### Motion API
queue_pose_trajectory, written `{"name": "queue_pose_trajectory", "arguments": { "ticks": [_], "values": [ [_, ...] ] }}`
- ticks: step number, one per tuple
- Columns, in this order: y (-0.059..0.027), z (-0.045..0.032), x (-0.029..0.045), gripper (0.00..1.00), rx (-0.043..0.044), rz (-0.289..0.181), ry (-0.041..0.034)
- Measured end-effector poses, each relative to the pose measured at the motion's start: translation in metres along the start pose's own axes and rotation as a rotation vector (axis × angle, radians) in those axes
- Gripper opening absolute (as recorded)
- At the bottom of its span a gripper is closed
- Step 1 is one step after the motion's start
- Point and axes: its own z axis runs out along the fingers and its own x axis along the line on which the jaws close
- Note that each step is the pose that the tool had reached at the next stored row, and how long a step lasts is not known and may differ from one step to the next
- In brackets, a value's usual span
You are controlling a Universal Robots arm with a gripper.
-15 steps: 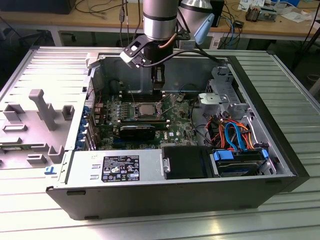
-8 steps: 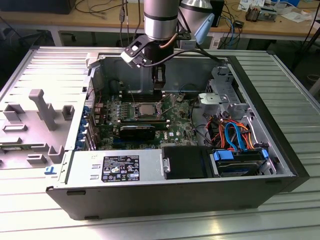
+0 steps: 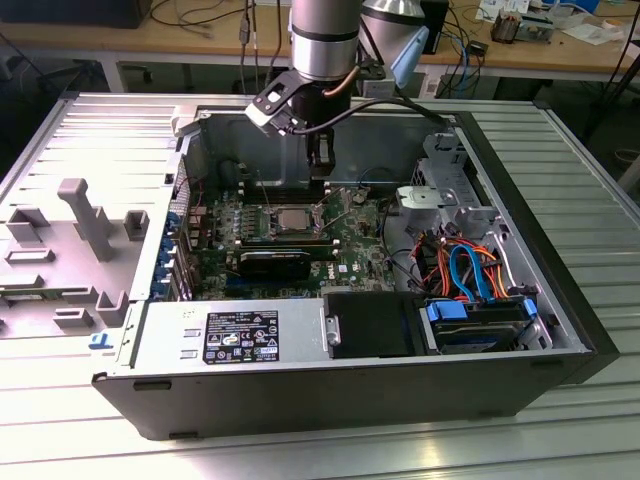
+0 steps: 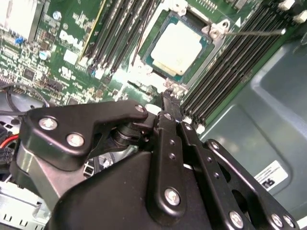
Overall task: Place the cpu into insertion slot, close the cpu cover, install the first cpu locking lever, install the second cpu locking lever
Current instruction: 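Close the cpu cover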
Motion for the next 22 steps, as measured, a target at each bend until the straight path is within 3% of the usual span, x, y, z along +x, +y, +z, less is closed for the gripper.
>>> {"name": "queue_pose_trajectory", "arguments": {
  "ticks": [4,8,16,22],
  "values": [
    [0.0140,0.0002,-0.0005,0.11,0.0000,0.000,0.0000],
    [0.0192,-0.0044,-0.0008,0.11,0.0000,0.000,0.0002],
    [0.0535,-0.0040,-0.0017,0.11,0.0000,0.000,-0.0002],
    [0.0576,-0.0039,-0.0029,0.11,0.0004,0.000,-0.0004]
  ]
}}
